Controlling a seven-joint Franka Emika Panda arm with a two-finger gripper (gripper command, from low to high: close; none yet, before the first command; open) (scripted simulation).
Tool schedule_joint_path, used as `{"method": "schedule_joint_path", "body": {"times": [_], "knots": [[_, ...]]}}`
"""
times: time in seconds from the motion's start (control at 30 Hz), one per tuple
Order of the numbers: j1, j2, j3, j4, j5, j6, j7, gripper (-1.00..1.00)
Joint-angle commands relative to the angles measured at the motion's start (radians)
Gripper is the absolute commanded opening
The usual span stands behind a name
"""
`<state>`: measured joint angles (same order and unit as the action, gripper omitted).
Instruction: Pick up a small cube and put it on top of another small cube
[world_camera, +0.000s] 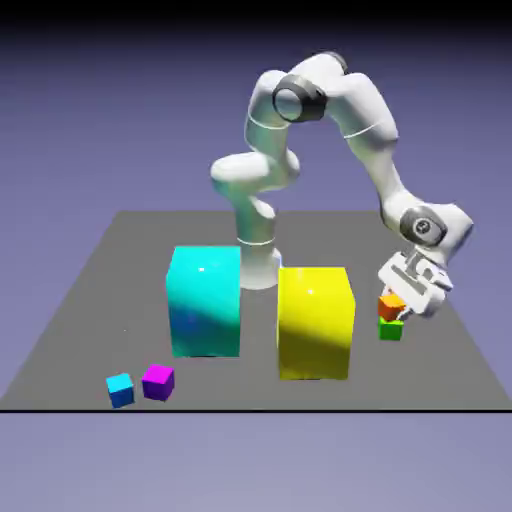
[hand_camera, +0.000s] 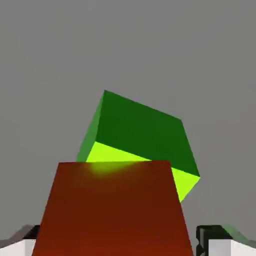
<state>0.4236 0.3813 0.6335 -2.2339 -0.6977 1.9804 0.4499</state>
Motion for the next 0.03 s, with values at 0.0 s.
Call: {"method": "schedule_joint_path", "body": {"times": [0.0], "knots": [[-0.002, -0.034, 0.025, 0.015, 0.041, -0.036, -0.026, 1.0]]}}
